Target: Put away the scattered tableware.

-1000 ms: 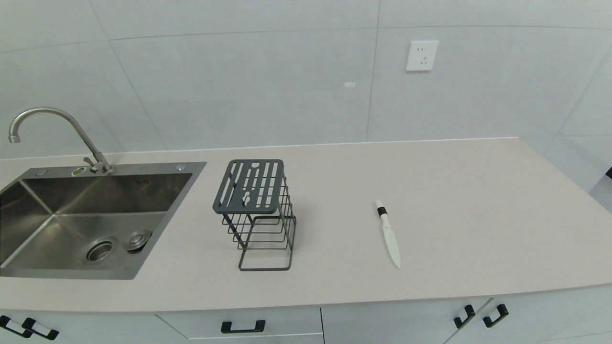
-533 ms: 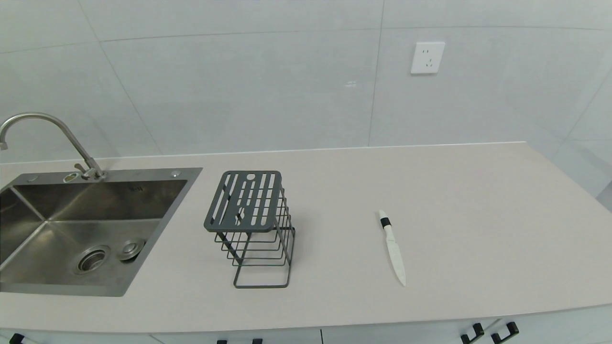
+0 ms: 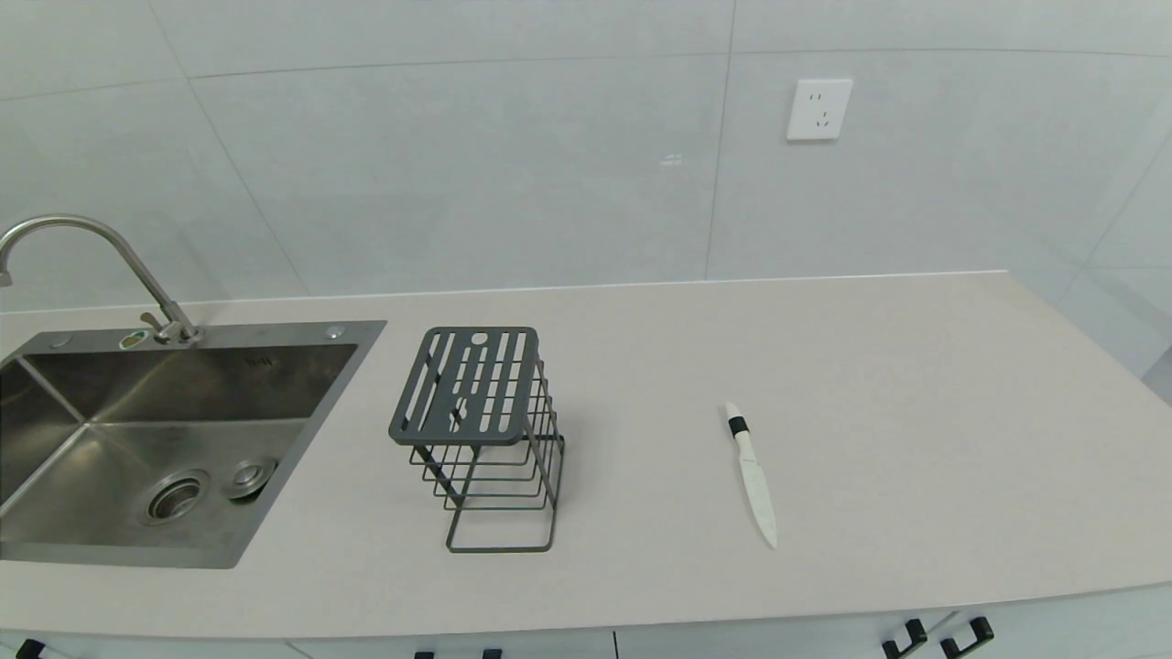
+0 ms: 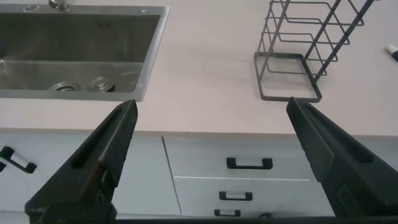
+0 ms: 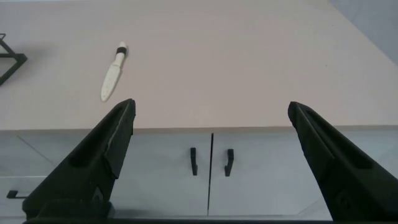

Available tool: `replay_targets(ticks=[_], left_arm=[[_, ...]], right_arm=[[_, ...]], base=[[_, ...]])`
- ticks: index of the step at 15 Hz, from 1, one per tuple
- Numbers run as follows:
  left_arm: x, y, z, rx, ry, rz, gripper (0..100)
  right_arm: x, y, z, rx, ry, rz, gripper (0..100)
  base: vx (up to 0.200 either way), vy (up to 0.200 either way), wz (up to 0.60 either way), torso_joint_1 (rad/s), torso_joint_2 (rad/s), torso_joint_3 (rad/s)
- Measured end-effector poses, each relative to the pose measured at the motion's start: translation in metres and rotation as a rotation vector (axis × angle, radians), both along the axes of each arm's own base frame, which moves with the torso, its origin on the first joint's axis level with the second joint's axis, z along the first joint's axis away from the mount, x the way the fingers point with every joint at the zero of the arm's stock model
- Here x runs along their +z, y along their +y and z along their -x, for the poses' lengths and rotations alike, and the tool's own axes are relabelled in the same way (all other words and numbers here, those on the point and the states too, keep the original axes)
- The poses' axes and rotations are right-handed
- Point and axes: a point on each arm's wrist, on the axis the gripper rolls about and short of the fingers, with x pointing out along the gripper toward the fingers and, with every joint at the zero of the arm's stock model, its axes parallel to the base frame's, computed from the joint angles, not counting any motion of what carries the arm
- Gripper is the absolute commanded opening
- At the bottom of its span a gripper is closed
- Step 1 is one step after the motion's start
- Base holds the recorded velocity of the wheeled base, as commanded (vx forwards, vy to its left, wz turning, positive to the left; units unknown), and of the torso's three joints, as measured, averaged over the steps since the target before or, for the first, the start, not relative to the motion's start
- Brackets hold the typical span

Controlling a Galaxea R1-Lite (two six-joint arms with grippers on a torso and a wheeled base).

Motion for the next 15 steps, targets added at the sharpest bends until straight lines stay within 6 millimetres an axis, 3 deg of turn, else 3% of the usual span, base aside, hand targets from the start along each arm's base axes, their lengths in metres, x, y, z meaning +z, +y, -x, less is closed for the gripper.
replay_targets(ticks=[6, 10, 13, 15], left_arm=[[0.000, 0.000, 0.000, 0.000, 0.001, 0.000, 100], [0.000, 0.000, 0.000, 0.000, -0.001, 0.000, 100], [0.000, 0.000, 0.000, 0.000, -0.001, 0.000, 100], [0.000, 0.000, 0.000, 0.000, -0.001, 0.000, 100]], right_arm=[[0.000, 0.000, 0.000, 0.002, 0.000, 0.004, 100], [0.002, 0.000, 0.000, 0.006, -0.018, 0.002, 100], [0.018, 0.000, 0.002, 0.013, -0.181, 0.004, 100], [0.016, 0.002, 0.001, 0.089, -0.158, 0.009, 100]], base=[[0.000, 0.000, 0.00, 0.132, 0.00, 0.125], [0.000, 0.000, 0.00, 0.010, 0.00, 0.014], [0.000, 0.000, 0.00, 0.000, 0.00, 0.000], [0.000, 0.000, 0.00, 0.000, 0.00, 0.000]])
